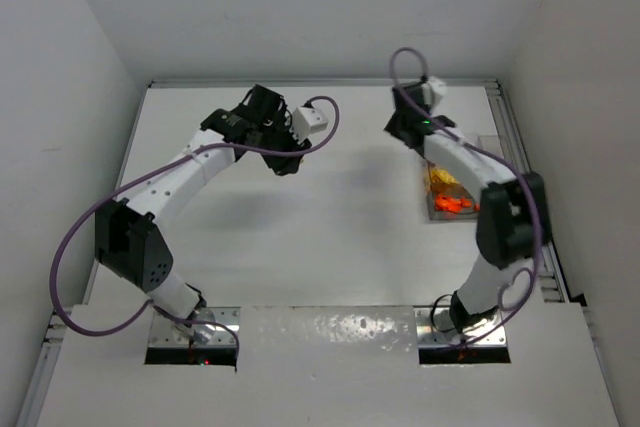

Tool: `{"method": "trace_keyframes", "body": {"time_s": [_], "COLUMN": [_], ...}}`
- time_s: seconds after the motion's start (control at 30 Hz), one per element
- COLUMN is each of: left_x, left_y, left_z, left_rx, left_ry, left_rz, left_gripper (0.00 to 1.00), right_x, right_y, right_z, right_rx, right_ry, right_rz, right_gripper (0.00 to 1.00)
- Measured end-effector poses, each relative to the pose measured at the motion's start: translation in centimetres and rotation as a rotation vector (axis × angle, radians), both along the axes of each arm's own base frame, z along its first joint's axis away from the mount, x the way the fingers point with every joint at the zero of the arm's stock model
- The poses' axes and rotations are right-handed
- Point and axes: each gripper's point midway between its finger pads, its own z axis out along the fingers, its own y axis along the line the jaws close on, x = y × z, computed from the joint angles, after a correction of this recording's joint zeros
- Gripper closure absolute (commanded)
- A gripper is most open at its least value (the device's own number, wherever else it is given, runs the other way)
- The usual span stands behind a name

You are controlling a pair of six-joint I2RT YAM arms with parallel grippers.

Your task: Sort the legos into containers by color

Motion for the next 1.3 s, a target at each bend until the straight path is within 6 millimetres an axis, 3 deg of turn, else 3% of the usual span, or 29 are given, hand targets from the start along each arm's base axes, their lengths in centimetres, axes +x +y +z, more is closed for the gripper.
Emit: {"method": "trace_keyframes", "body": {"time_s": [0.07, 0.13, 0.2, 0.27, 0.43, 0.53, 0.73, 0.77, 0.8, 0.9, 0.97, 1.0, 1.03, 1.3], "left_x": [0.4, 0.6, 0.8, 0.9, 1.1, 1.2, 1.3, 1.3, 1.3, 1.3, 1.4, 1.4, 1.4, 1.3], "left_y": [-0.1, -0.3, -0.4, -0.5, -0.7, -0.8, -0.7, -0.7, -0.7, -0.6, -0.6, -0.6, -0.6, -0.6], "left_z": [0.3, 0.5, 0.5, 0.6, 0.8, 0.8, 0.8, 0.8, 0.8, 0.8, 0.8, 0.8, 0.8, 0.8], "left_rx": [-0.009, -0.019, -0.028, -0.037, -0.054, -0.055, -0.056, -0.056, -0.057, -0.055, -0.053, -0.052, -0.052, -0.054], "left_ry": [-0.004, -0.004, -0.002, 0.001, 0.000, -0.003, 0.000, 0.000, 0.000, -0.001, -0.002, -0.002, -0.002, -0.001], "left_rz": [0.022, 0.038, 0.049, 0.062, 0.082, 0.086, 0.102, 0.103, 0.105, 0.108, 0.109, 0.110, 0.110, 0.108], "left_gripper": [1.00, 1.00, 1.00, 1.00, 1.00, 1.00, 1.00, 1.00, 1.00, 1.00, 1.00, 1.00, 1.00, 1.00], "right_x": [-2.0, -2.4, -2.3, -2.4, -4.4, -4.7, -3.2, -3.0, -2.9, -2.7, -2.7, -2.7, -2.7, -2.6], "right_y": [-3.3, -6.8, -10.3, -12.0, -13.4, -13.9, -13.9, -13.8, -13.7, -13.5, -13.2, -13.2, -13.2, -13.3], "right_z": [5.1, 9.1, 10.7, 9.5, 1.7, -0.5, -0.5, -0.5, -0.6, -1.2, -1.5, -1.5, -1.5, -0.9], "right_rx": [0.128, 0.229, 0.290, 0.334, 0.361, 0.356, 0.385, 0.397, 0.406, 0.435, 0.447, 0.449, 0.451, 0.426], "right_ry": [-0.143, -0.281, -0.357, -0.357, -0.199, -0.146, -0.147, -0.149, -0.148, -0.131, -0.121, -0.119, -0.121, -0.137], "right_rz": [-0.160, -0.313, -0.452, -0.542, -0.682, -0.725, -0.734, -0.735, -0.737, -0.742, -0.739, -0.738, -0.738, -0.700], "right_gripper": [1.00, 1.00, 1.00, 1.00, 1.00, 1.00, 0.97, 0.93, 0.83, 0.68, 0.64, 0.53, 0.49, 0.35]}}
